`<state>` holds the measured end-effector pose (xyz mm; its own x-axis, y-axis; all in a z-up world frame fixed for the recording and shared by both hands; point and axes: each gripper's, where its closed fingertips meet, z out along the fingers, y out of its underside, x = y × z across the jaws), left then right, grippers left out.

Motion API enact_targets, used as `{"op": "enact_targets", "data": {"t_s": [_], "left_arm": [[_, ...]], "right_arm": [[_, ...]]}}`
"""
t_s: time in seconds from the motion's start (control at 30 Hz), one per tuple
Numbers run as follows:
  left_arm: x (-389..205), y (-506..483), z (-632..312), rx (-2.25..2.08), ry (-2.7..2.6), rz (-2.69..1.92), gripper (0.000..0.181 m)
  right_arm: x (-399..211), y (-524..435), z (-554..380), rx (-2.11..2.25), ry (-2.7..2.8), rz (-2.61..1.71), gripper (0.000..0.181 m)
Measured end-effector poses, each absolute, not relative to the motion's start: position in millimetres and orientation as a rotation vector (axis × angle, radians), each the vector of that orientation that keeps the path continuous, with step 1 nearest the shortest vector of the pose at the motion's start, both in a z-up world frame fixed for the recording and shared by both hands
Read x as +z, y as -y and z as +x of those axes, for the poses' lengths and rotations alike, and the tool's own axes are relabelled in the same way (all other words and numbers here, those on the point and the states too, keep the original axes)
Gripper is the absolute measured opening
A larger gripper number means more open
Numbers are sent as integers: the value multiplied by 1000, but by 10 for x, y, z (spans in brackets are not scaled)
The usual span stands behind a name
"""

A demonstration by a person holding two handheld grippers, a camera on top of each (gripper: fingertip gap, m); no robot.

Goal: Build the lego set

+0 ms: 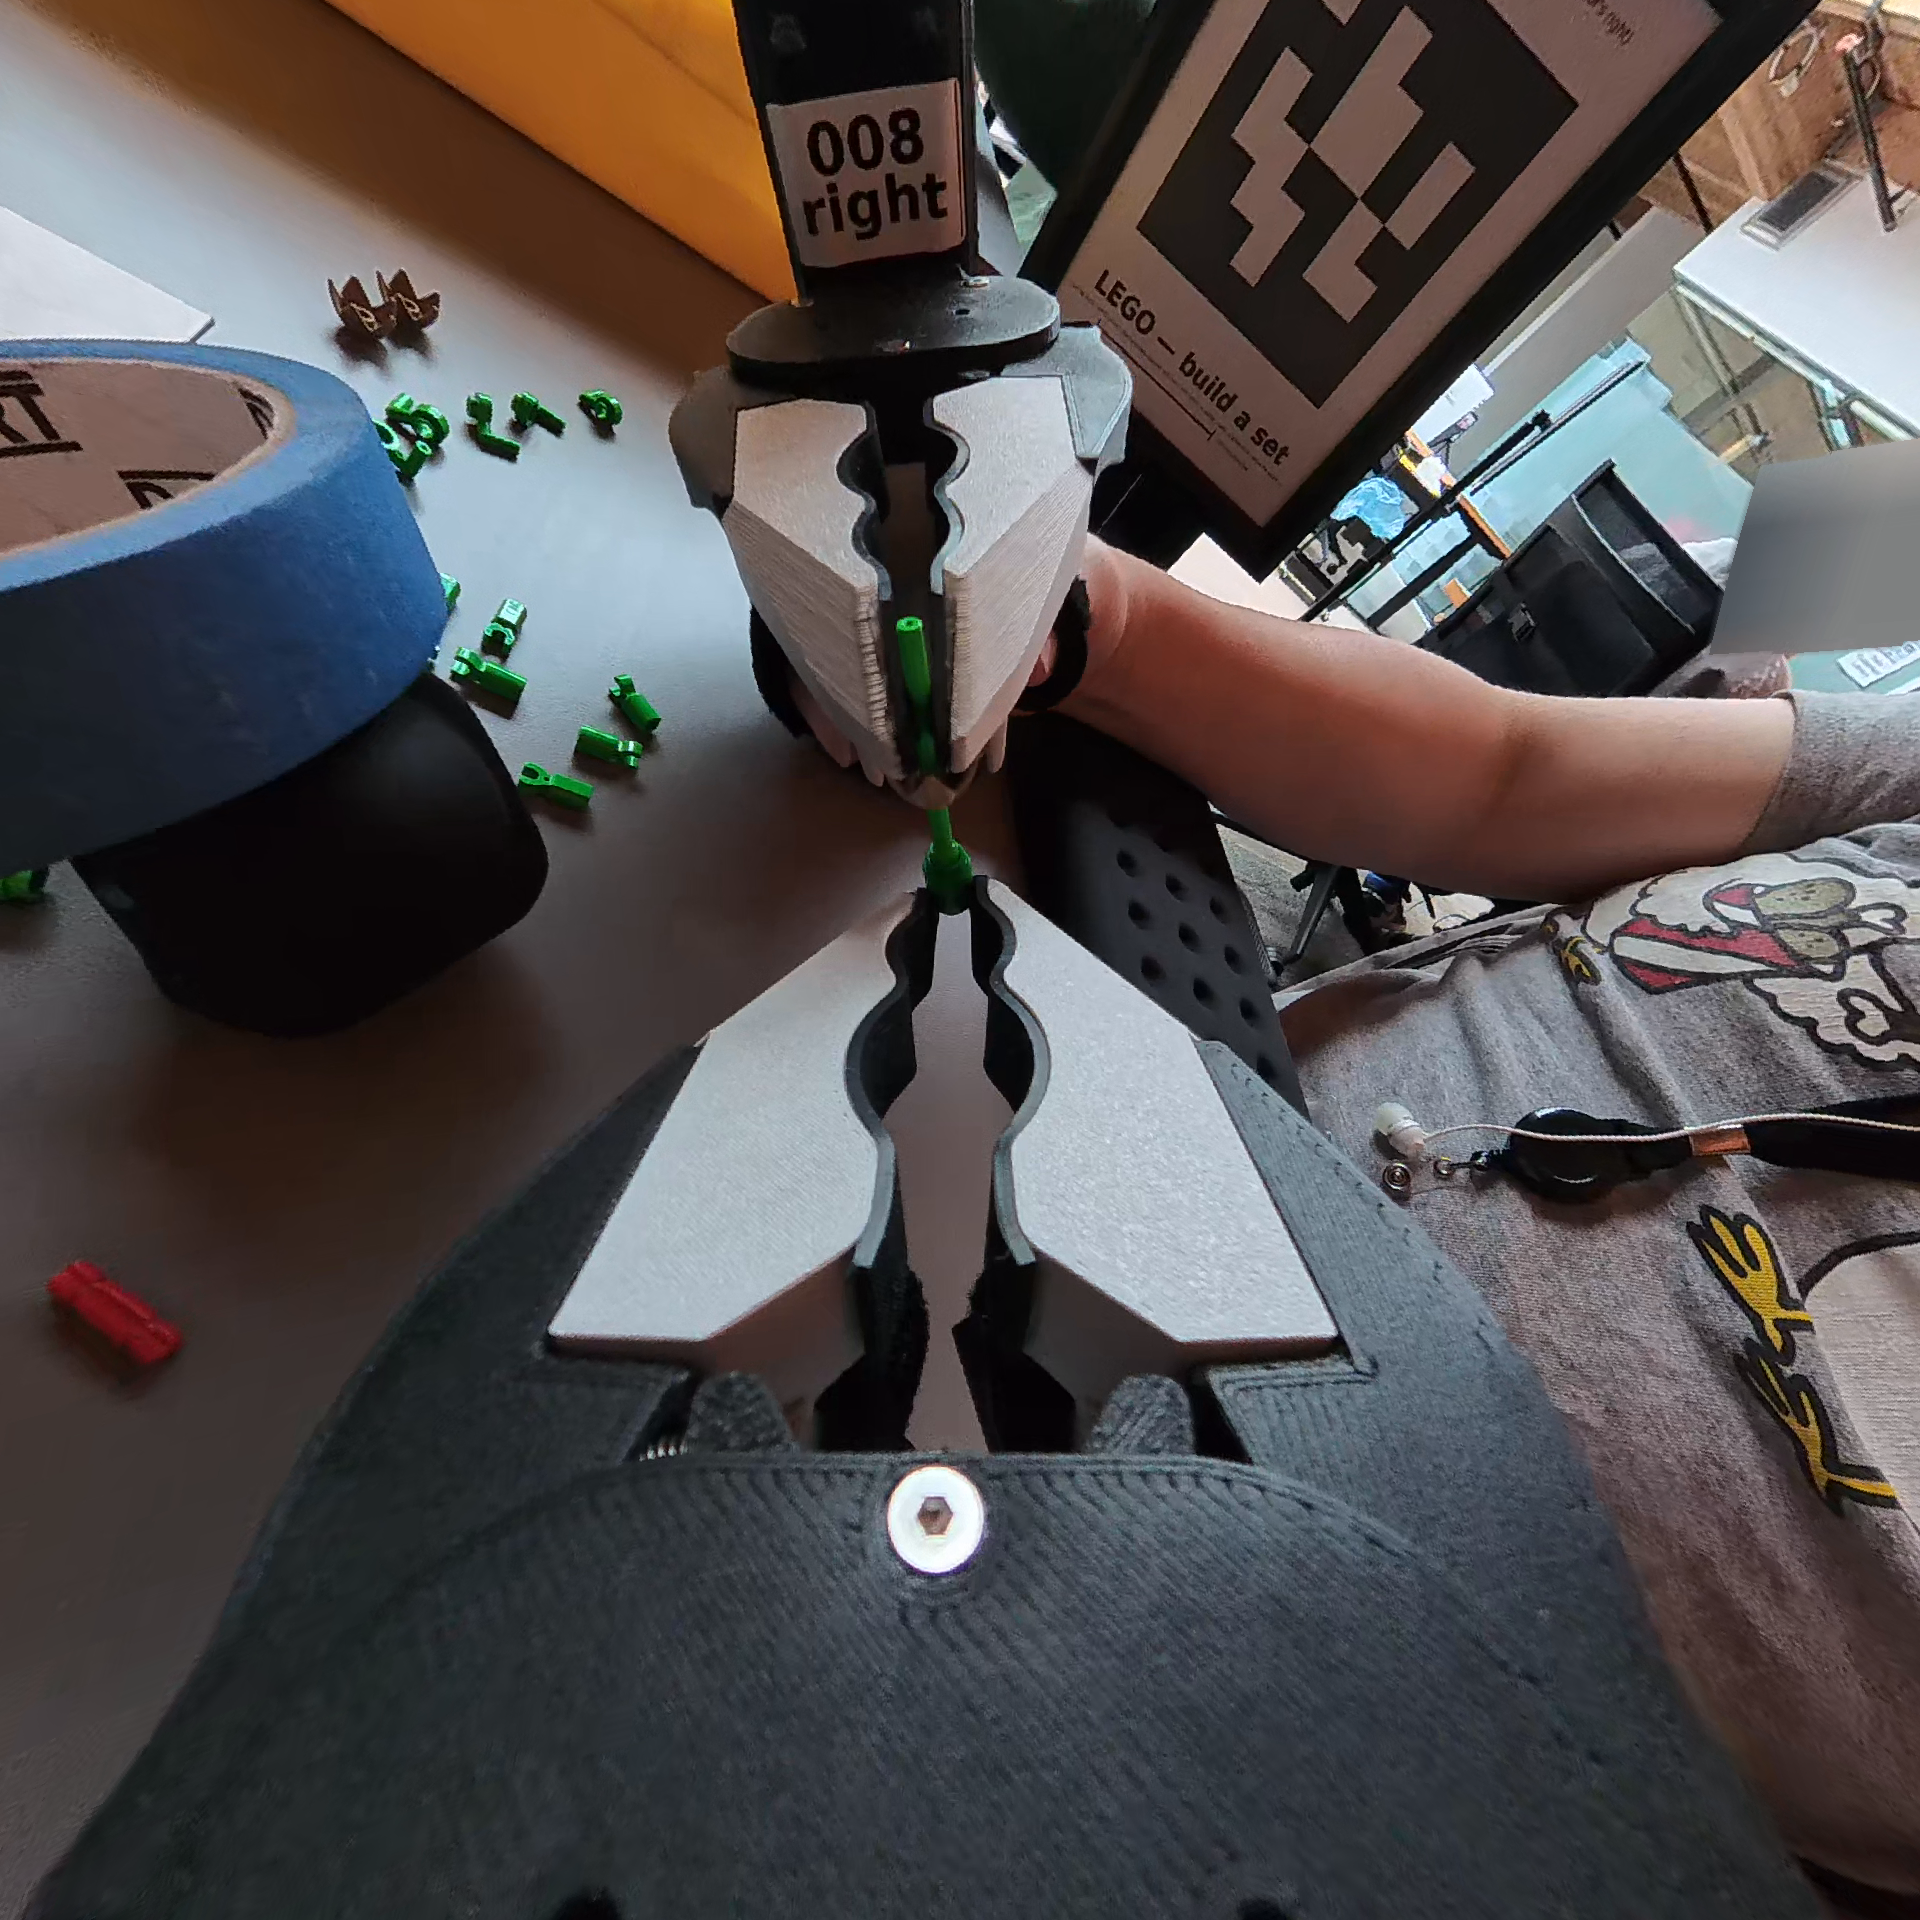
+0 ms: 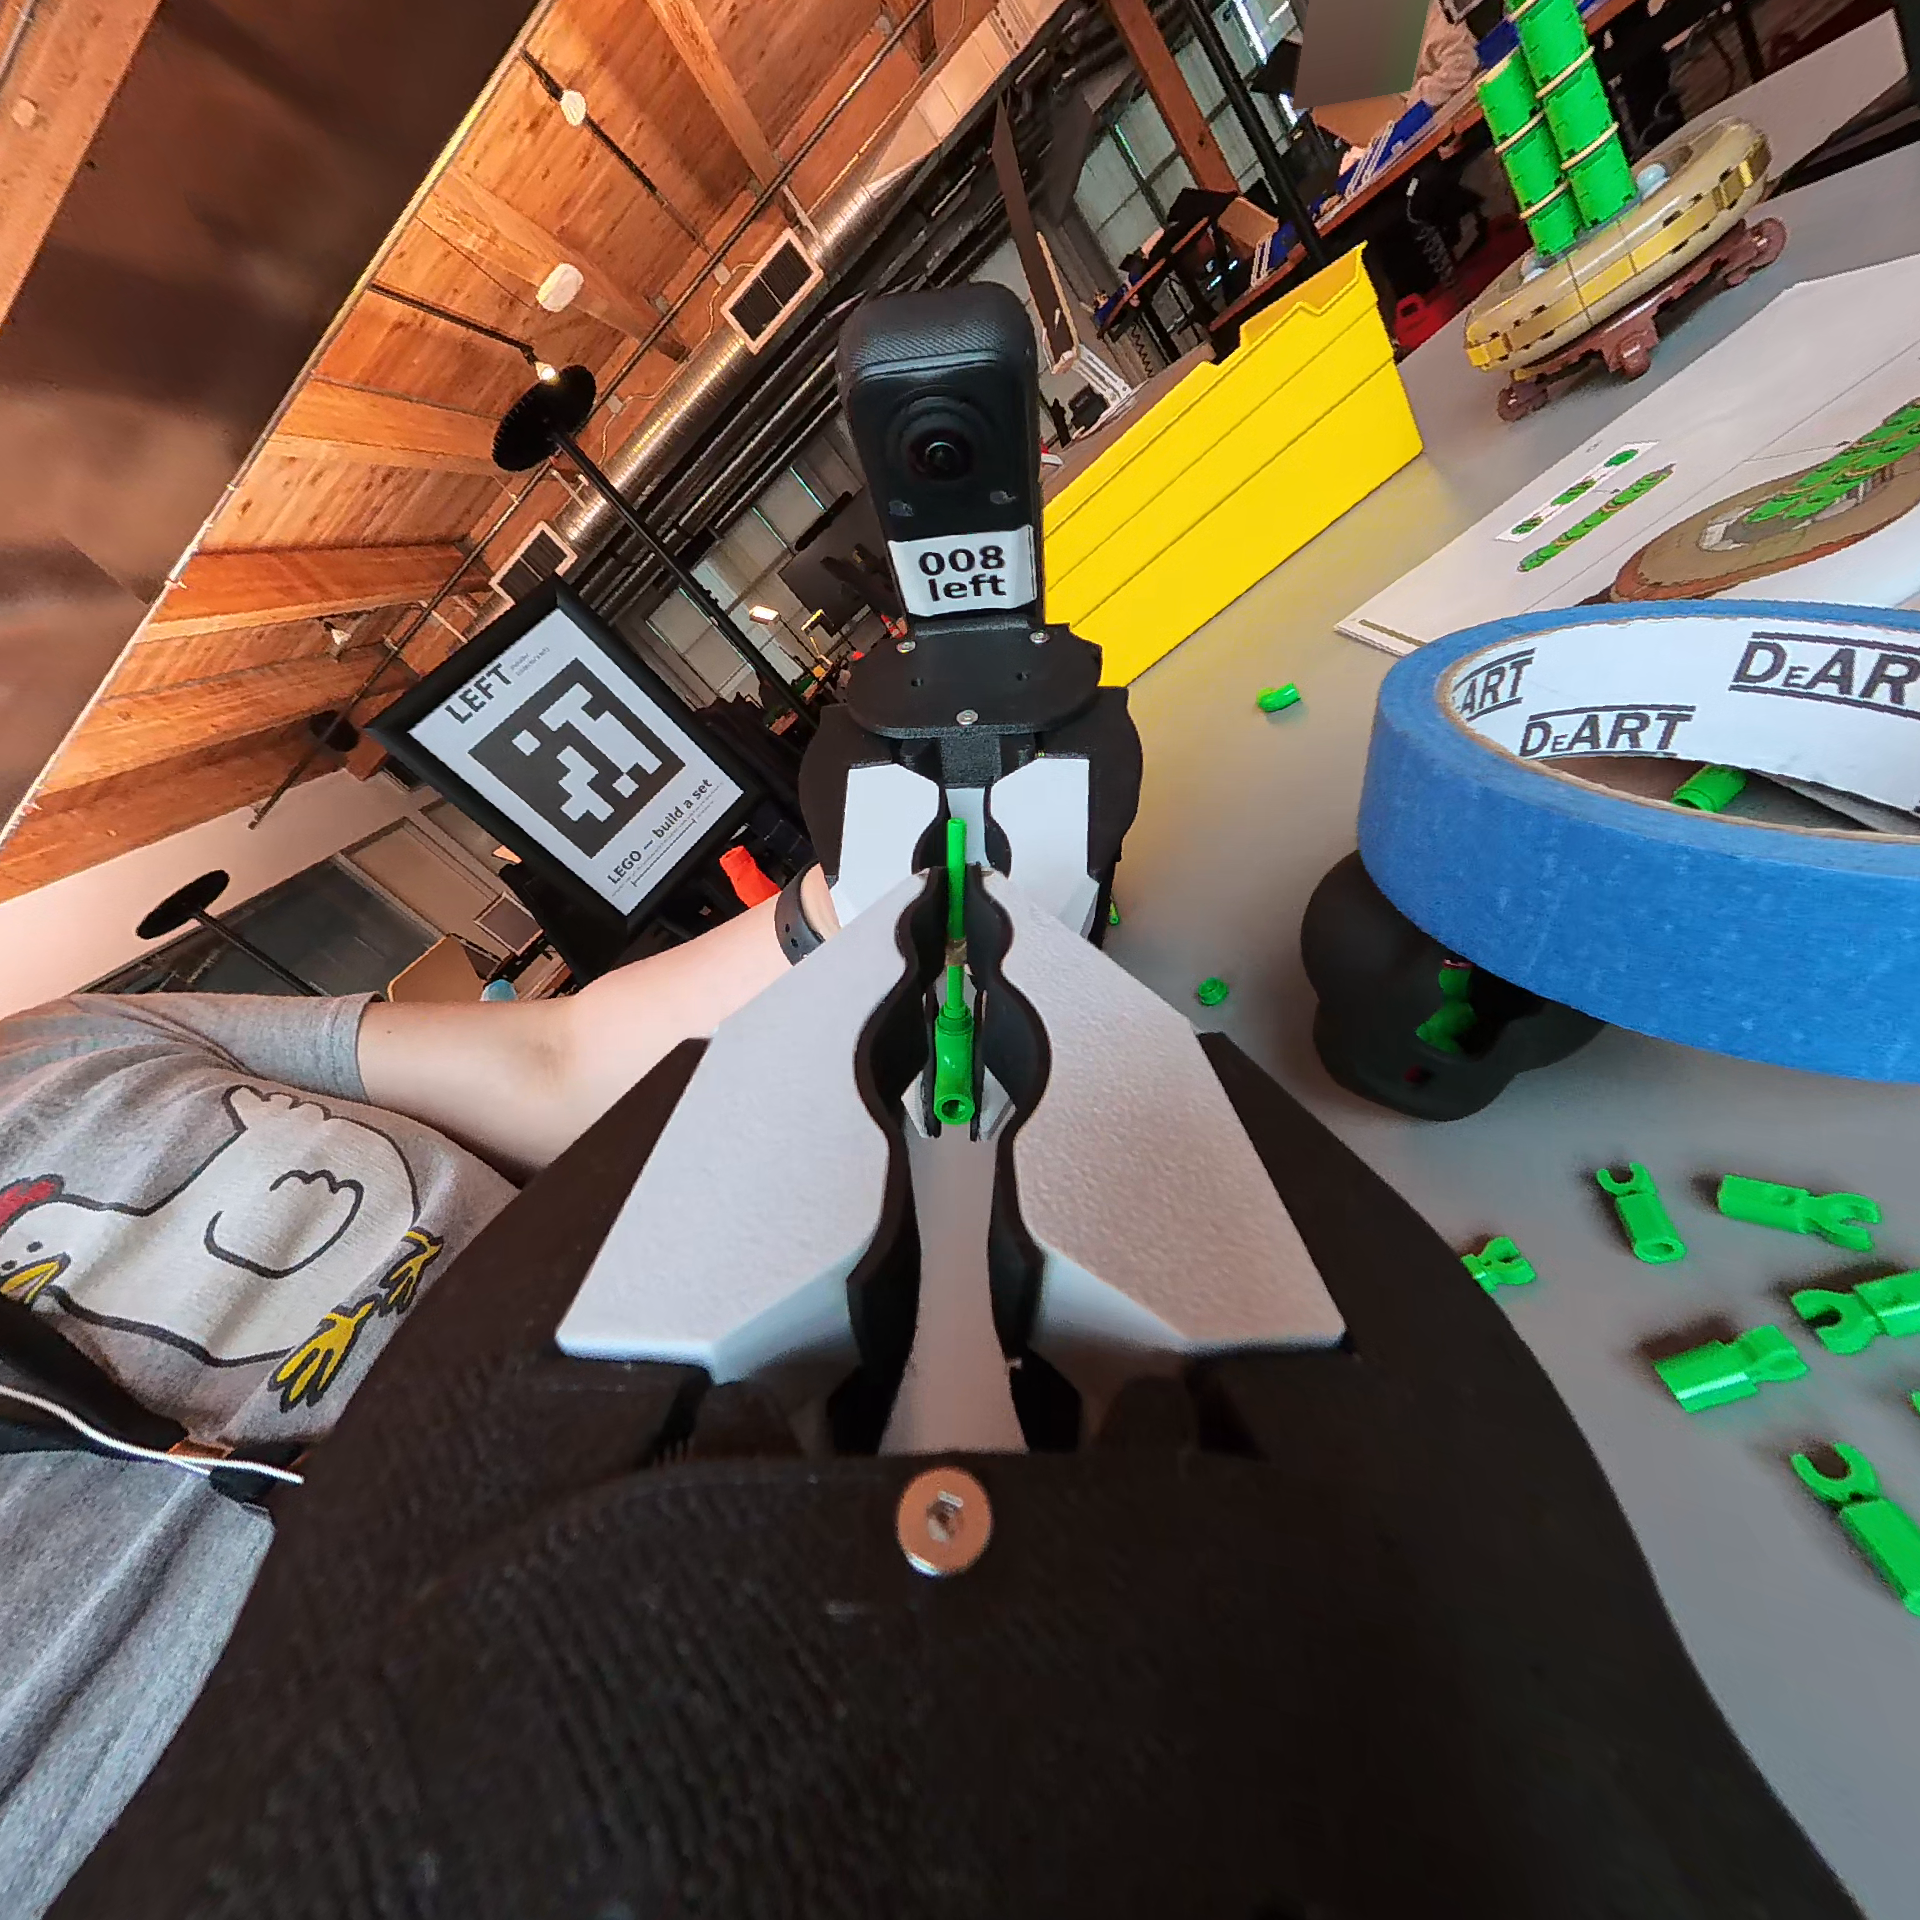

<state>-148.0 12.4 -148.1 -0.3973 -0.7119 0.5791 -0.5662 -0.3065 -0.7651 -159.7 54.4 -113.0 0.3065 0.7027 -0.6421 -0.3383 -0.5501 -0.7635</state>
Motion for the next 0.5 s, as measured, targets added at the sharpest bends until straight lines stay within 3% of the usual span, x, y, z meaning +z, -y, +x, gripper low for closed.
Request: {"op": "enact_targets", "data": {"t_s": [0.5], "left_arm": [[-1469,-128,-1487,-1803,-1769,-1646,4]], "right_arm": [[-1137,-534,-1616,1398,354,-1653,3]]}}
